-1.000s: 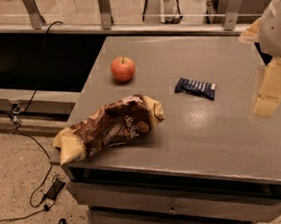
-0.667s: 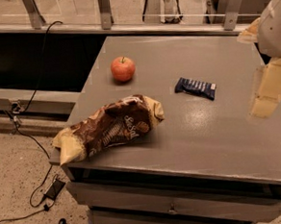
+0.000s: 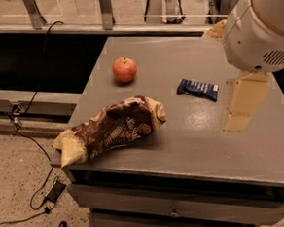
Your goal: Pick brown chip bag
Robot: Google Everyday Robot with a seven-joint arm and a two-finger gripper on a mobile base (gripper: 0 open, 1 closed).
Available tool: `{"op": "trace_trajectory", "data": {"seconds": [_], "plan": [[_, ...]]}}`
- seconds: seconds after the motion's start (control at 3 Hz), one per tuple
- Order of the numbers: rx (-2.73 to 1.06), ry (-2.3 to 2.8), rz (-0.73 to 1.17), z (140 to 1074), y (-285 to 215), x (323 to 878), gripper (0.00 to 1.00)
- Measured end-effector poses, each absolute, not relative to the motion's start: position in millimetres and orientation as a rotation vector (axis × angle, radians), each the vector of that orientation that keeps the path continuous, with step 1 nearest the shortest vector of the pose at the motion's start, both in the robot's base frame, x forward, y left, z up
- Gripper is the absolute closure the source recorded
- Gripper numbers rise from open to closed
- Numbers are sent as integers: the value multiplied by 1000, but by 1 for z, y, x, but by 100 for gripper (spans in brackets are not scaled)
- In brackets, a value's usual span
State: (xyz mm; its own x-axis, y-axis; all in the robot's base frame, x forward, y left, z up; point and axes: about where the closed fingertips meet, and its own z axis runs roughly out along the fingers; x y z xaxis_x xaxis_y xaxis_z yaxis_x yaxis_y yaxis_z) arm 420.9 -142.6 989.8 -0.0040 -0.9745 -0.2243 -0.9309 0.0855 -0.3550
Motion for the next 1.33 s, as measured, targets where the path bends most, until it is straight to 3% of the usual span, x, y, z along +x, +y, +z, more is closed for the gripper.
{"op": "trace_trajectory", "data": {"seconds": [0.67, 1.33], "plan": [[-1939, 1904, -142, 994, -131, 417, 0], [-2186, 1662, -174, 951, -38, 441, 0]]}}
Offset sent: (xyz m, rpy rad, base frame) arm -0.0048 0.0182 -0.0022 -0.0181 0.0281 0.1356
